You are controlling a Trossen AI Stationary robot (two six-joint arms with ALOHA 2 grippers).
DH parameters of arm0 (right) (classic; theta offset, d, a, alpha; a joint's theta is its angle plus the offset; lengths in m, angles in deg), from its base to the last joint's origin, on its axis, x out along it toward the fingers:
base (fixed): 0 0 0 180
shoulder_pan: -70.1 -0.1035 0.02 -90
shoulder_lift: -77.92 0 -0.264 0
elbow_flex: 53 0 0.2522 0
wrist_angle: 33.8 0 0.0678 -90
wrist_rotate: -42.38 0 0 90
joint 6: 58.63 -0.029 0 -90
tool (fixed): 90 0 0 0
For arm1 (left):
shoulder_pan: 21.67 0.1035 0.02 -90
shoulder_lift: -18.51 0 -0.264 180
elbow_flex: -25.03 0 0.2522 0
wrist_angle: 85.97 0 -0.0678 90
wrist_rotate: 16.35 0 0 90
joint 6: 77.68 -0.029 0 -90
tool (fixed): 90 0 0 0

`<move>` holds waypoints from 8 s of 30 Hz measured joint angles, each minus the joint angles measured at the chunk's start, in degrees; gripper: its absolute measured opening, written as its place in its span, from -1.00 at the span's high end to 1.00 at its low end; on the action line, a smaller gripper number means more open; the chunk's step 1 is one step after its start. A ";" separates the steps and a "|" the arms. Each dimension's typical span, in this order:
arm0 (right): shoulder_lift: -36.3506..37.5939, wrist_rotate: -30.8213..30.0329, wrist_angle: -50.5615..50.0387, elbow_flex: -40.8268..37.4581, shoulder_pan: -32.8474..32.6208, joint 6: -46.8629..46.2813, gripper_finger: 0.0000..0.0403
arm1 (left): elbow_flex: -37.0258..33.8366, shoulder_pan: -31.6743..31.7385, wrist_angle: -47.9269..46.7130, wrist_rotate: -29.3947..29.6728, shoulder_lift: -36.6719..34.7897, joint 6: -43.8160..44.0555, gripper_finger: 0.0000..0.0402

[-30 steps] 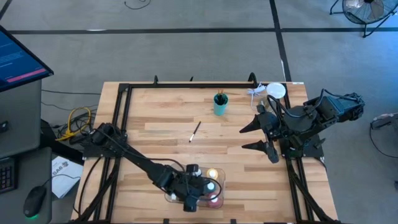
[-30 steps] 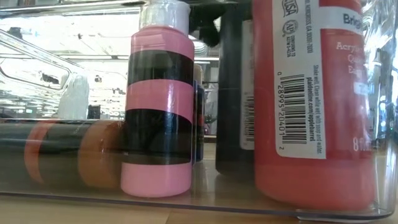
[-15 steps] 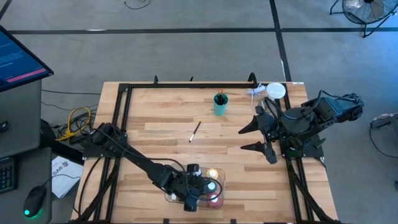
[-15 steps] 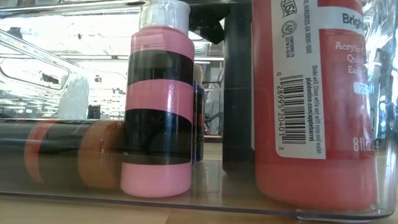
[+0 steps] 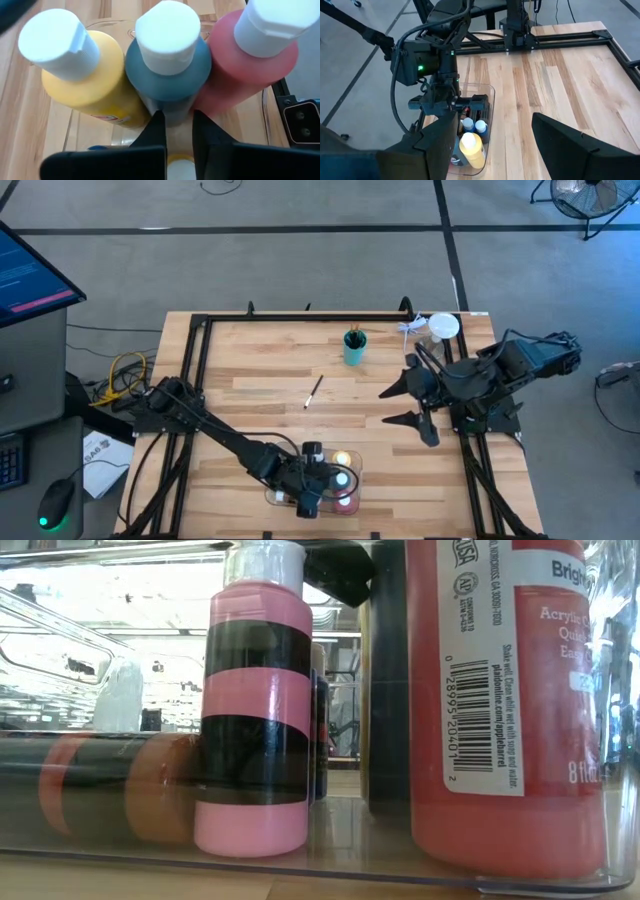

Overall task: Pick & Place Paint Supplies
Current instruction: Adjust the paint bottles, then put the silver paint brush into the green cup

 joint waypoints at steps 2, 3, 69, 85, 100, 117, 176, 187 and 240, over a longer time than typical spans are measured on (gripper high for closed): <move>0.09 -0.02 0.00 0.00 0.00 0.00 -0.24 | 0.00 0.00 0.03 -0.41 0.00 -0.26 0.99; 0.09 -0.02 0.00 0.00 0.00 0.00 -0.24 | 0.02 0.00 0.07 -0.45 0.00 -0.34 0.99; 0.00 -0.04 -0.19 0.00 0.37 0.09 -0.24 | 0.04 6.31 -4.25 -4.52 0.02 -4.40 0.99; 0.00 -1.31 -0.19 0.00 0.37 0.00 -0.24 | 0.04 8.32 -4.29 -4.61 0.02 -5.98 0.99; 0.00 -1.34 -0.24 0.00 1.14 0.38 -0.24 | 0.04 8.66 -3.87 -7.44 0.02 -7.44 0.99; -0.02 -1.33 -0.42 0.00 1.13 1.05 -0.24 | 0.04 8.68 -2.42 -7.42 0.04 -7.45 0.99; -1.78 17.20 11.13 -10.28 33.35 10.21 -0.24 | -43.76 34.34 19.75 -13.53 -29.59 9.81 0.48; -1.51 20.33 16.04 -15.82 34.11 8.53 -0.24 | -43.80 30.96 24.02 -9.94 -17.55 7.25 0.41; -1.97 20.37 17.14 -15.87 32.46 7.45 -0.24 | -35.32 35.90 36.46 -21.02 -4.68 -1.08 0.30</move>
